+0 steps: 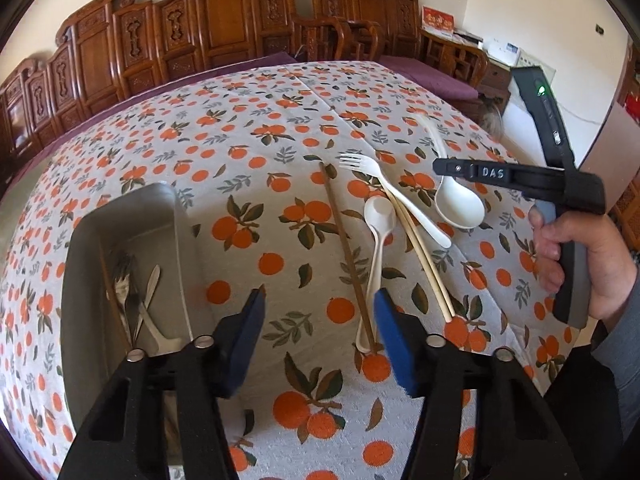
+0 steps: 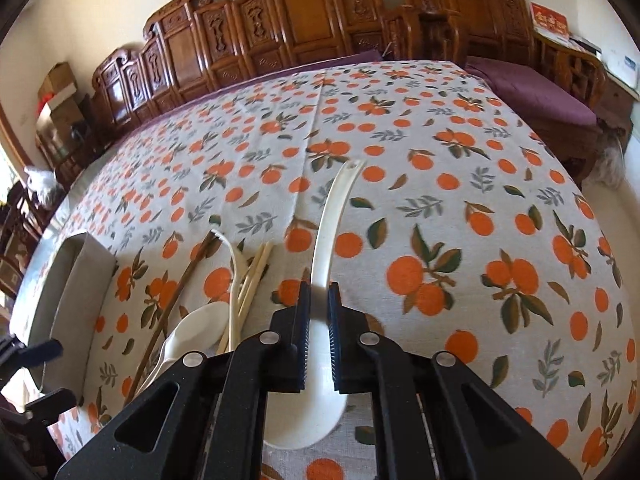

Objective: Organize utensils
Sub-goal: 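Grasp a white plastic spoon from the utensil row with the right tool, then grasp a wooden chopstick with the left tool while the right holds the white spoon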

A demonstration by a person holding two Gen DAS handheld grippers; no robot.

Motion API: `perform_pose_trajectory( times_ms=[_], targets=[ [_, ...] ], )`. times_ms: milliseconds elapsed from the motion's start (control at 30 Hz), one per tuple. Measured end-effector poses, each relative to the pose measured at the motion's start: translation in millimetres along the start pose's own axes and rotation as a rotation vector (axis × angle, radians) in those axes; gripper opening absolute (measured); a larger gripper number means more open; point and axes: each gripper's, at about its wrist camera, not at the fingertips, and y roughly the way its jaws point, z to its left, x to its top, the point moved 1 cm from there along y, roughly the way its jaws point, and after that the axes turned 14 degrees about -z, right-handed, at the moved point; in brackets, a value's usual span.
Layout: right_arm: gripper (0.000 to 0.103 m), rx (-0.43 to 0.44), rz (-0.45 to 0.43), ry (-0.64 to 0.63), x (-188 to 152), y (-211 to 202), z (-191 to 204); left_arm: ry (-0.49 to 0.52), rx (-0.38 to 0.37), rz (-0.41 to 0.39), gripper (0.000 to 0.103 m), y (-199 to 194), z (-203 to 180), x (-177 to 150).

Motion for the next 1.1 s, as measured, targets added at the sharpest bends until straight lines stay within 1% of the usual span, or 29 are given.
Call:
perform_pose_trajectory(
  times_ms=[67,167,233,333,467,667,800,900,967,1100],
  targets=[
    [0.005,0.01,0.0,0.019,0,0,-3,0.02,-0.004,0.01,0.039,5,-4,4],
    [0.004,0.016,0.002,0.019,1,1,-2,0.037,-0.007,0.027,0.034,15,-9,10],
    [0.004,0.022,0.0,0.016,1,1,0,0.034,-0.007,0.047,0.033,25,-10,12],
    [0.004,0.03,-0.009,0.015,3,-1,1,-0.001,-0.022,0.082,0.028,43,-11,16],
    [0.004,0.03,-0.016,0.022,4,-4,-1,-0.012,-0.028,0.092,0.025,60,-13,22],
    [0.004,0.035,-0.025,0.028,5,-5,-4,-0.048,-0.038,0.12,0.016,81,-11,21],
    [0.004,0.035,-0.015,0.01,4,-1,1,-0.074,-0.04,0.132,0.012,89,-8,18],
    [0.004,0.037,-0.016,0.002,5,0,5,-0.092,-0.047,0.134,0.007,91,-3,18],
    [0.004,0.033,-0.014,-0.004,4,0,7,-0.113,-0.058,0.135,0.006,91,1,18],
    [0.004,0.032,-0.026,0.0,6,-5,6,-0.12,-0.064,0.127,0.004,84,4,16]
  ],
)
